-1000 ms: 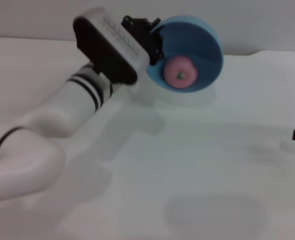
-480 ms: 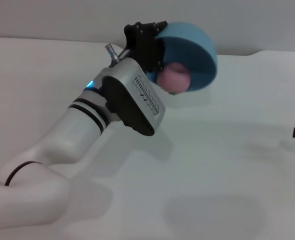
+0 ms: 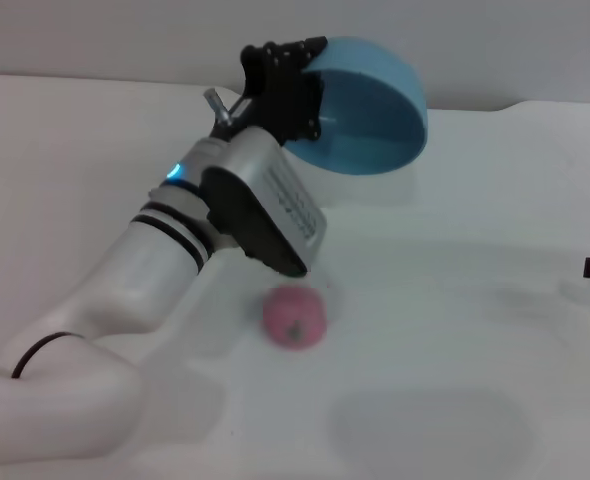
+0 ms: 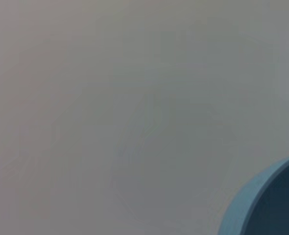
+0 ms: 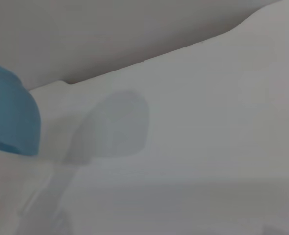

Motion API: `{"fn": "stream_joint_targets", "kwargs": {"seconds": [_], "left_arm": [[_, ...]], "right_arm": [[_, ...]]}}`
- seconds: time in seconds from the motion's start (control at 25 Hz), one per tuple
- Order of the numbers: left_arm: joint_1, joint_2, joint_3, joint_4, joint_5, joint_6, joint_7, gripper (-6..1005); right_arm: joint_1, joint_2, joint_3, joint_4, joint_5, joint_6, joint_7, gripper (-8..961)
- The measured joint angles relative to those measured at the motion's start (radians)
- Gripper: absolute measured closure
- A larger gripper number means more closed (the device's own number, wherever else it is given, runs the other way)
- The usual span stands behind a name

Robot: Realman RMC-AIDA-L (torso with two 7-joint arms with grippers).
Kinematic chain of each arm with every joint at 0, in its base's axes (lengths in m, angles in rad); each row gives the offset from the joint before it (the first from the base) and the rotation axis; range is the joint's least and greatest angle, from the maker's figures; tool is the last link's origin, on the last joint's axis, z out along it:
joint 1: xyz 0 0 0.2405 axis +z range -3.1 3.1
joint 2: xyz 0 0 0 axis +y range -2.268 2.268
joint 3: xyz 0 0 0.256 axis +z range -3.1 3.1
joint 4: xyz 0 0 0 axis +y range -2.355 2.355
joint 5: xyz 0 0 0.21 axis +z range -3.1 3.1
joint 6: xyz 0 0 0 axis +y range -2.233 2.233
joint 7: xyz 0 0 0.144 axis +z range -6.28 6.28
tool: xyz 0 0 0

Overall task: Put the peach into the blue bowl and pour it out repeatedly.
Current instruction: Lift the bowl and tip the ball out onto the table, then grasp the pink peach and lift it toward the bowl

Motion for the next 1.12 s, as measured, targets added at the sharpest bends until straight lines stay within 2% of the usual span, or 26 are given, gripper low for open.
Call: {"fn": "stream_joint_targets", "kwargs": {"seconds": [0.12,0.2,0.28,0.32,0.36,0.4,0.48,0.64,0.72,0.84,0.96,1.0,1.04,1.12], "left_arm": [[-0.008,0.0,-0.021,0.02,-0.047,0.006,-0.049,1001],[-0.01,0.001,-0.071,0.051,-0.086,0.045,-0.073,1001],[-0.01,0.005,-0.137,0.094,-0.119,0.124,-0.077,1001],[-0.006,0.008,-0.228,0.144,-0.149,0.25,-0.076,1001],[-0.006,0.008,-0.228,0.144,-0.149,0.25,-0.076,1001],[-0.003,0.008,-0.273,0.163,-0.159,0.309,-0.074,1001],[0.004,0.01,-0.385,0.207,-0.18,0.458,-0.07,1000],[0.013,0.014,-0.679,0.297,-0.21,0.872,-0.075,1000],[0.006,0.017,-0.833,0.312,-0.209,1.094,-0.083,1000],[-0.011,0.023,-1.029,0.31,-0.193,1.35,-0.122,1000],[-0.019,0.031,-1.217,0.316,-0.104,1.537,-0.211,1001],[-0.019,0.032,-1.26,0.324,-0.055,1.581,-0.251,1001],[-0.019,0.036,-1.296,0.336,0.002,1.624,-0.3,1001],[-0.023,0.049,-1.355,0.358,0.122,1.726,-0.413,1001]], "right_arm": [[0.003,0.001,-0.002,0.001,-0.001,0.0,-0.002,400],[0.008,0.002,-0.003,0.001,-0.001,-0.001,-0.004,399],[0.014,0.002,-0.01,0.002,-0.001,-0.003,-0.006,398],[0.021,0.002,-0.031,0.002,-0.001,0.0,-0.007,397],[0.021,0.002,-0.031,0.002,-0.001,0.0,-0.007,397],[0.026,0.003,-0.045,0.002,-0.001,0.001,-0.007,396],[0.04,0.003,-0.081,0.002,-0.001,0.005,-0.009,395],[0.074,0.004,-0.162,0.002,-0.001,0.051,-0.01,393],[0.092,0.005,-0.211,0.002,0.003,0.099,-0.011,392],[0.128,0.008,-0.337,0.006,0.006,0.176,-0.03,391],[0.172,0.007,-0.463,0.022,0.026,0.219,-0.1,389],[0.214,0.008,-0.53,0.053,0.072,0.239,-0.155,389],[0.214,0.008,-0.53,0.053,0.072,0.239,-0.155,388],[0.268,0.007,-0.583,0.099,0.134,0.248,-0.223,387]]}}
